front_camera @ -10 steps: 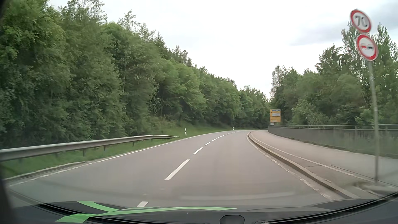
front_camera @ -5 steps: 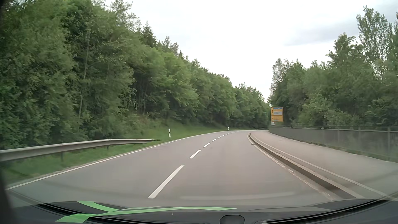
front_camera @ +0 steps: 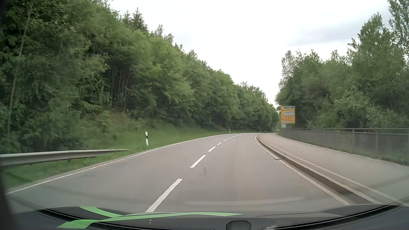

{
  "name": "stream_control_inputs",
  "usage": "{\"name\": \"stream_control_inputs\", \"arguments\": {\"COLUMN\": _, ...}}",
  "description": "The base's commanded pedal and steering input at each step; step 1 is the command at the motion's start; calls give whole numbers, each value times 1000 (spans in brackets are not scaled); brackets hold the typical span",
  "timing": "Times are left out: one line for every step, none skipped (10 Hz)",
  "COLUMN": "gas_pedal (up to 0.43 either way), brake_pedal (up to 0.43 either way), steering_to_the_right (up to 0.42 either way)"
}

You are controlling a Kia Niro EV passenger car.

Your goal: Follow the waypoints while adhering to traffic rules and regulations

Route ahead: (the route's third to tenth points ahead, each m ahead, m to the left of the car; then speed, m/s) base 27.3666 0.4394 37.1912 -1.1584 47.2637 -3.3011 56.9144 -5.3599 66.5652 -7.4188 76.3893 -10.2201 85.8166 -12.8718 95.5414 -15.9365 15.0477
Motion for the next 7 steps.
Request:
{"name": "stream_control_inputs", "arguments": {"gas_pedal": 0, "brake_pedal": 0, "steering_to_the_right": 23}}
{"name": "stream_control_inputs", "arguments": {"gas_pedal": 8, "brake_pedal": 0, "steering_to_the_right": 25}}
{"name": "stream_control_inputs", "arguments": {"gas_pedal": 8, "brake_pedal": 0, "steering_to_the_right": 25}}
{"name": "stream_control_inputs", "arguments": {"gas_pedal": 20, "brake_pedal": 0, "steering_to_the_right": 21}}
{"name": "stream_control_inputs", "arguments": {"gas_pedal": 28, "brake_pedal": 0, "steering_to_the_right": 20}}
{"name": "stream_control_inputs", "arguments": {"gas_pedal": 47, "brake_pedal": 0, "steering_to_the_right": 21}}
{"name": "stream_control_inputs", "arguments": {"gas_pedal": 59, "brake_pedal": 0, "steering_to_the_right": 21}}
